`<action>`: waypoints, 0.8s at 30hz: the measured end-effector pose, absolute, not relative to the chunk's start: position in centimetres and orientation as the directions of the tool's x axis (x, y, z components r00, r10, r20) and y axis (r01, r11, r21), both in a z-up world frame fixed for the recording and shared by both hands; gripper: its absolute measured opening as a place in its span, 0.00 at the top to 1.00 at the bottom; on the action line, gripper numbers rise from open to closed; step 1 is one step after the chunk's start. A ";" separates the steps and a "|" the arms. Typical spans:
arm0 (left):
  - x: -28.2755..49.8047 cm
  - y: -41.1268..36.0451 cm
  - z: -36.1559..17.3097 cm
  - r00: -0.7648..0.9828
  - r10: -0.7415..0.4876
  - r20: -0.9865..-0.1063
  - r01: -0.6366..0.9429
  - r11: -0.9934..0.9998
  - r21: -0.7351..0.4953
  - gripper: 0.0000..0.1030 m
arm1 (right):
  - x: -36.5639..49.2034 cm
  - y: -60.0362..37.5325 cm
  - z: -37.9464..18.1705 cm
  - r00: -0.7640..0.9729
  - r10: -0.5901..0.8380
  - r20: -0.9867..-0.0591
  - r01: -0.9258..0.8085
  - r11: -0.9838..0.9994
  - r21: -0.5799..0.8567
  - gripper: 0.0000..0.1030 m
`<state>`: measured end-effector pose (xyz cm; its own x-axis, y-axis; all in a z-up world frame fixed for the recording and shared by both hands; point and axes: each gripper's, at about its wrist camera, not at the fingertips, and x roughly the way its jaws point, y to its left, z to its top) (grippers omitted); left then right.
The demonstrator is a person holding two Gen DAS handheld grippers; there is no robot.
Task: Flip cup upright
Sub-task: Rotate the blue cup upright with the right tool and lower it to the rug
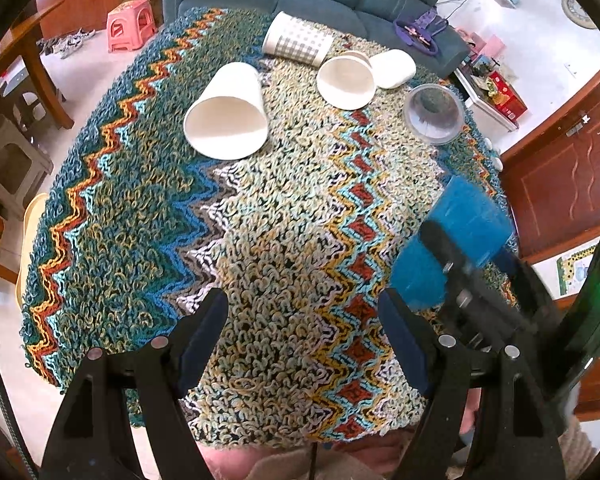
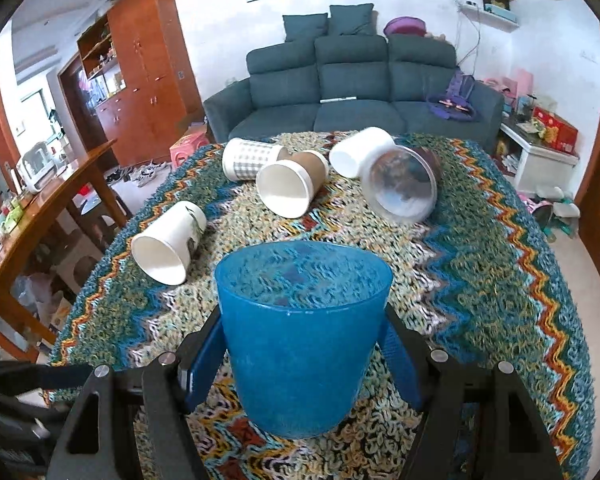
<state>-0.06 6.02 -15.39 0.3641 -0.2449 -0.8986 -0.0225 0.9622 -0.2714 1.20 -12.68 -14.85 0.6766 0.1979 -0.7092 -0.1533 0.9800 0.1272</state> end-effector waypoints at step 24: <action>-1.0 3.5 -13.3 0.448 -0.207 -0.870 0.036 0.976 -0.213 0.22 | -3.6 -13.1 -16.0 0.698 0.242 -0.673 -0.240 0.966 0.099 0.21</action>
<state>-1.03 3.46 -13.30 0.4475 -0.2066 -0.8701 0.0362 0.9763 -0.2133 -3.60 -13.12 -15.96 0.6984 0.2424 -0.6734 -0.2399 0.9658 0.0989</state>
